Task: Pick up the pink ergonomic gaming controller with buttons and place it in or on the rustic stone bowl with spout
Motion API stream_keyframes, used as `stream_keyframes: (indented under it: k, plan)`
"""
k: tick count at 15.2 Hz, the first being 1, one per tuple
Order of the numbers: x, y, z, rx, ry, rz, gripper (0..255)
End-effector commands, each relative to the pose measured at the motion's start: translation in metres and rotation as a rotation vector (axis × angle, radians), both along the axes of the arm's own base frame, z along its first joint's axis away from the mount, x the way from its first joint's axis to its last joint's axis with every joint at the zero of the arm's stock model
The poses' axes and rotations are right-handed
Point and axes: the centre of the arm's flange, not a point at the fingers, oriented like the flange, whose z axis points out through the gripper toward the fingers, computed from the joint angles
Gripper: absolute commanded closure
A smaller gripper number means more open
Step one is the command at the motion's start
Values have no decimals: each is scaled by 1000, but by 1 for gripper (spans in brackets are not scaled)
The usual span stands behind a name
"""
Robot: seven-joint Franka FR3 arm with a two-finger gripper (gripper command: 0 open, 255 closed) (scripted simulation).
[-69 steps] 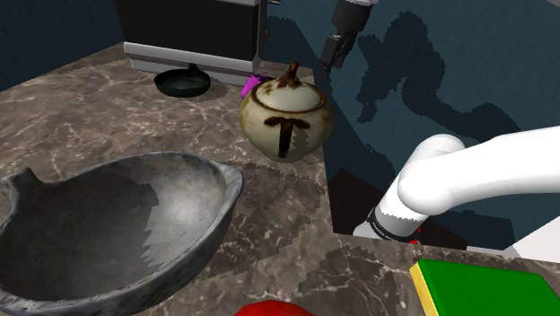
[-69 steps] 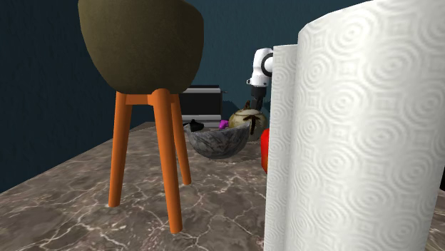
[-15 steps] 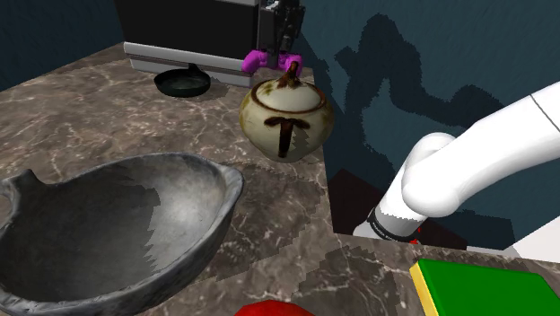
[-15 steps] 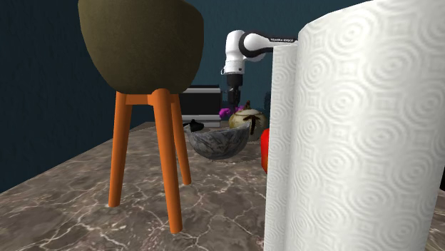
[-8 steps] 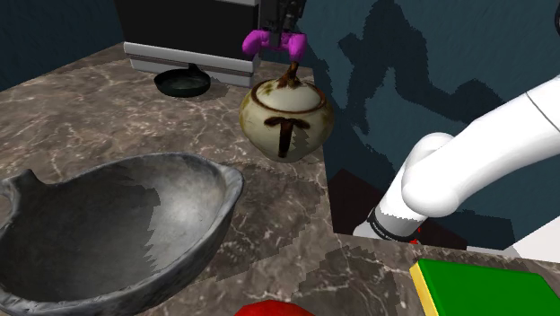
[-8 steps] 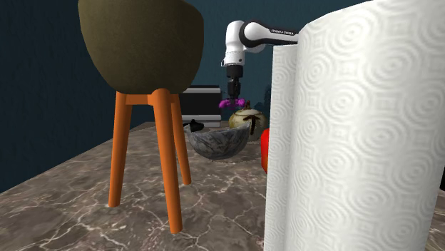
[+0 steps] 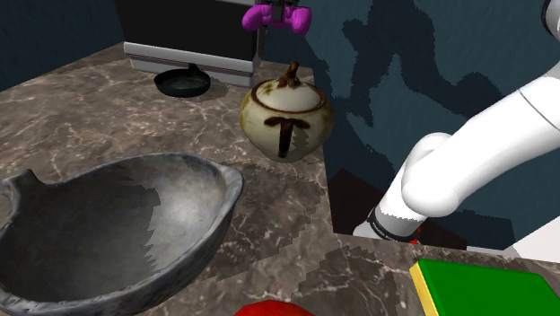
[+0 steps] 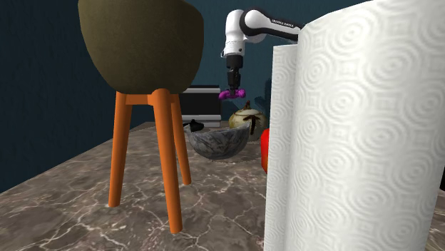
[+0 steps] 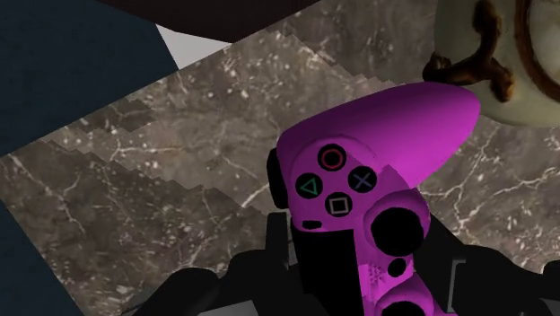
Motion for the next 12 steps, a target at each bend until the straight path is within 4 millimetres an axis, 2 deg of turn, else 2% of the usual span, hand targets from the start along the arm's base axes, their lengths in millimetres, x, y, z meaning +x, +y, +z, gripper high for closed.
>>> stream_keyframes:
  k: [1, 4, 12]
  plan:
    - [-1, -1, 11, 0, 0, 0, 255]
    - [-1, -1, 22, 0, 0, 0, 255]
    - [-42, 96, 24, 0, 0, 0, 255]
